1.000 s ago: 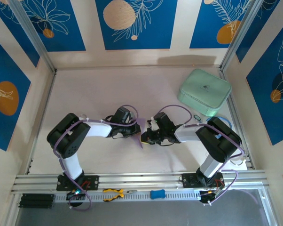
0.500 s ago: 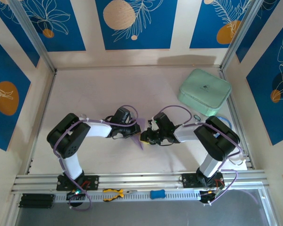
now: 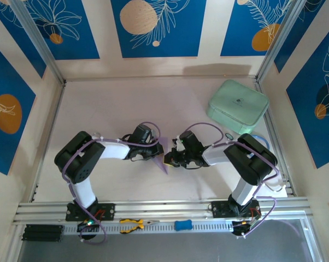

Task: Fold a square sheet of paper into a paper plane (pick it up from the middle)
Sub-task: Fourth fold the wing at the center of the table.

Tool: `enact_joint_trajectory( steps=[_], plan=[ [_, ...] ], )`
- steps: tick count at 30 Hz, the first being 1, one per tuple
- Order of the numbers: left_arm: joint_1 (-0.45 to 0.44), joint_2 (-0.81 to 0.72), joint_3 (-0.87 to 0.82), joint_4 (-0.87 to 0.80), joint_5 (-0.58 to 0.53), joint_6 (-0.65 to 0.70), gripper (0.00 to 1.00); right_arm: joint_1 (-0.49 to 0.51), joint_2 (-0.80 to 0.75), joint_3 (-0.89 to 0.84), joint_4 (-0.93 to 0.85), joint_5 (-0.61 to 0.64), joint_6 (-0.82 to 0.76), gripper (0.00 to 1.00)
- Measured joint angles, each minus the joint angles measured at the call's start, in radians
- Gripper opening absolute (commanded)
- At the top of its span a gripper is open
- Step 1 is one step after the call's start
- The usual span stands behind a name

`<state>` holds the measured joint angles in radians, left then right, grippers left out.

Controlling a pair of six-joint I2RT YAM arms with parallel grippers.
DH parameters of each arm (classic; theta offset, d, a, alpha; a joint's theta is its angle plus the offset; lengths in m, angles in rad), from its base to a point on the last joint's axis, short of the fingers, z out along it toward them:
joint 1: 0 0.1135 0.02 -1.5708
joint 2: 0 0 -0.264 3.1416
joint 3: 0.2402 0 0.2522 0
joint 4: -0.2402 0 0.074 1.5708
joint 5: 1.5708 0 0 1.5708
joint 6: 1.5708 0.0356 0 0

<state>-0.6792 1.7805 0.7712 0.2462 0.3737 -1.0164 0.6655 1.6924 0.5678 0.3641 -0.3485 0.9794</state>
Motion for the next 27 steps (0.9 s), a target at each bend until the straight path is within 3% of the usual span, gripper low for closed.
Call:
enact_joint_trajectory(
  steps=[10,27],
  plan=[
    [0.000,-0.058,-0.028,0.080,0.026,-0.025,0.10,-0.079,0.047,-0.050,0.121,-0.161,-0.032,0.06],
    [-0.017,-0.074,-0.056,0.091,0.030,-0.026,0.07,-0.138,0.098,-0.051,0.164,-0.304,-0.055,0.06]
  ],
)
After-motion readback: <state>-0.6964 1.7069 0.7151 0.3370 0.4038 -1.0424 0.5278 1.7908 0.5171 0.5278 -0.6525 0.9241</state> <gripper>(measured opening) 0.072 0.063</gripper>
